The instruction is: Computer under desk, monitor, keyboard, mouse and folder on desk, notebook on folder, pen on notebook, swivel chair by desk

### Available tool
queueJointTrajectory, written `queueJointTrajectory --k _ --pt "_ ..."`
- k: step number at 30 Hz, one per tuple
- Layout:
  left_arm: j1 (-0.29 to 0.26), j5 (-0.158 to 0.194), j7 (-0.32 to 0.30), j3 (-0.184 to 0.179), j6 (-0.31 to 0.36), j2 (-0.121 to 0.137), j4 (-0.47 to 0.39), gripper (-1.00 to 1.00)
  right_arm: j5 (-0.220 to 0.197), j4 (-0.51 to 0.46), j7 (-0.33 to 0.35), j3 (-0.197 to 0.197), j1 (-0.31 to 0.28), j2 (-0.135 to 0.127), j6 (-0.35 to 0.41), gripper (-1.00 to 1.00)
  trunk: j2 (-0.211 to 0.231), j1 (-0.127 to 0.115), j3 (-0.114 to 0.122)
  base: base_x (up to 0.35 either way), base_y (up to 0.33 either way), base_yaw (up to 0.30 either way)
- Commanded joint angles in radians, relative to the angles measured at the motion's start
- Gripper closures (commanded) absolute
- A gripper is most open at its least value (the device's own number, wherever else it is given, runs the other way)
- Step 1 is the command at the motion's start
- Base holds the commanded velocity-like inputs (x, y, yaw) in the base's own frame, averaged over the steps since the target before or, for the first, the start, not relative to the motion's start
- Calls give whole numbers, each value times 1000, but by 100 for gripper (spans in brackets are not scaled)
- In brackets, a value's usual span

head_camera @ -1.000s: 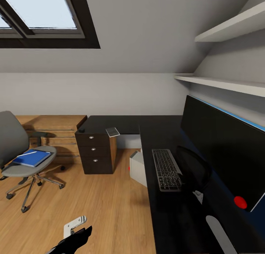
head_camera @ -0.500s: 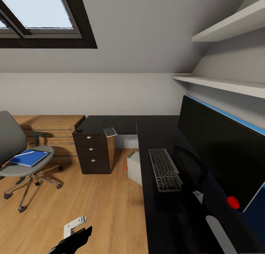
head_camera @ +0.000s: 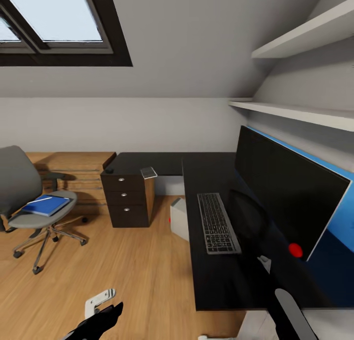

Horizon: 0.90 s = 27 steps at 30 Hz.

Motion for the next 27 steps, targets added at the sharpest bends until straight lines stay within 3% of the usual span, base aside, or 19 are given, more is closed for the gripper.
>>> queueJointTrajectory --k 1,14,18,21,23,27 --pt "0 11 7 1 4 -1 -2 -100 -8 -1 -3 -1 0 0 5 -100 -1 -1 -1 -333 0 0" --pt "0 10 11 1 4 -1 -2 -100 2 -6 -1 10 0 2 2 -100 -1 -1 -1 -322 14 0" --pt "0 9 12 1 4 -1 1 -100 29 -9 -2 59 -1 5 -1 -100 -1 -1 -1 -94 229 0" --pt "0 9 12 0 0 0 2 -100 100 -10 -15 142 -2 7 -9 -100 -1 -1 -1 -26 285 0" --pt "0 9 12 -1 -2 0 5 -100 143 -10 -31 166 -3 11 -18 -100 -1 -1 -1 36 297 0" --pt "0 7 12 -2 -4 2 33 -100 332 -10 -103 205 -4 41 -56 -100 -1 -1 -1 133 292 0"
